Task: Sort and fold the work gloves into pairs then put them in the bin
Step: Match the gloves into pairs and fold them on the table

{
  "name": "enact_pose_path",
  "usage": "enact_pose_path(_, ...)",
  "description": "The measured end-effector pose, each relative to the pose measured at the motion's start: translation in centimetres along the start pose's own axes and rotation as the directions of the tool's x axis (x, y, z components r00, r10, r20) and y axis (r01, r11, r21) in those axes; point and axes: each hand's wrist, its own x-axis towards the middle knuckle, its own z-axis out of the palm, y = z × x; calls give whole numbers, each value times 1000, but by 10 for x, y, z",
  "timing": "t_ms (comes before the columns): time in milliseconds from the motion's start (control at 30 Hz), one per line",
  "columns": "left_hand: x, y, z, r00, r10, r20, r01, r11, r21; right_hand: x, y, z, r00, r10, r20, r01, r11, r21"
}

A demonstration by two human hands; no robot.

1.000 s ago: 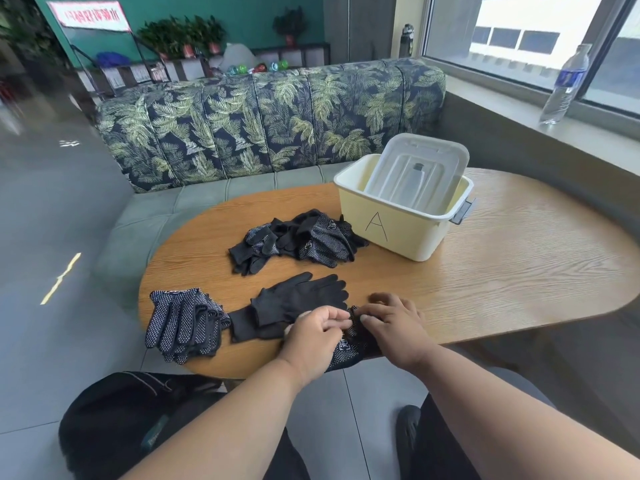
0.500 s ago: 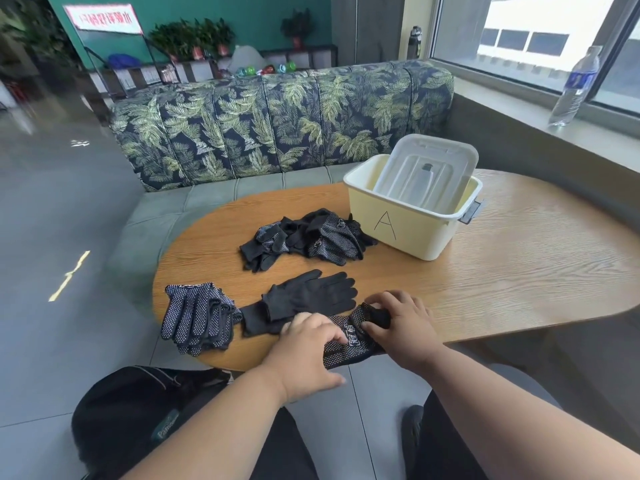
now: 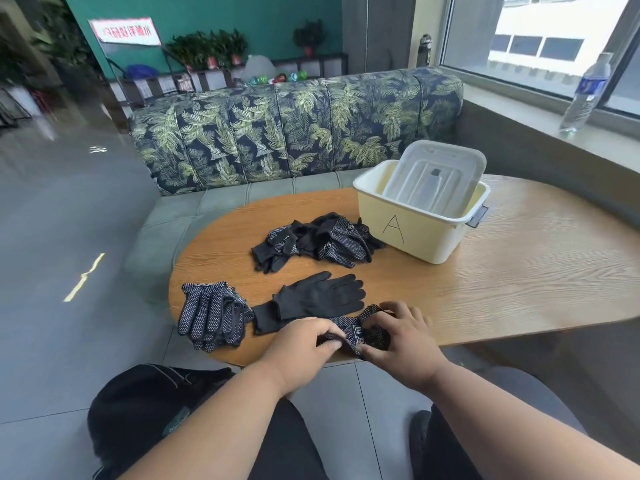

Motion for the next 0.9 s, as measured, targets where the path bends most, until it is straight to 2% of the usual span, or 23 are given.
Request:
enact_pose_path(200, 8, 5, -1, 998, -68, 8, 68, 998, -12, 0, 0, 0, 1000, 4, 5, -4, 1000, -2)
enact_pose_path(433, 11, 2, -8, 996, -67, 67, 71, 995, -70, 1, -1, -1, 1000, 7, 26, -6, 999, -32)
enact_pose_path(633, 13, 2, -16, 984, -52, 172, 66, 995, -77, 0, 1, 0, 1000, -3, 29, 4, 1000, -27)
enact_pose_path(900, 11, 12, -16, 990, -109, 94, 106, 994, 30, -1, 0, 0, 999, 4, 35, -3, 1000, -30)
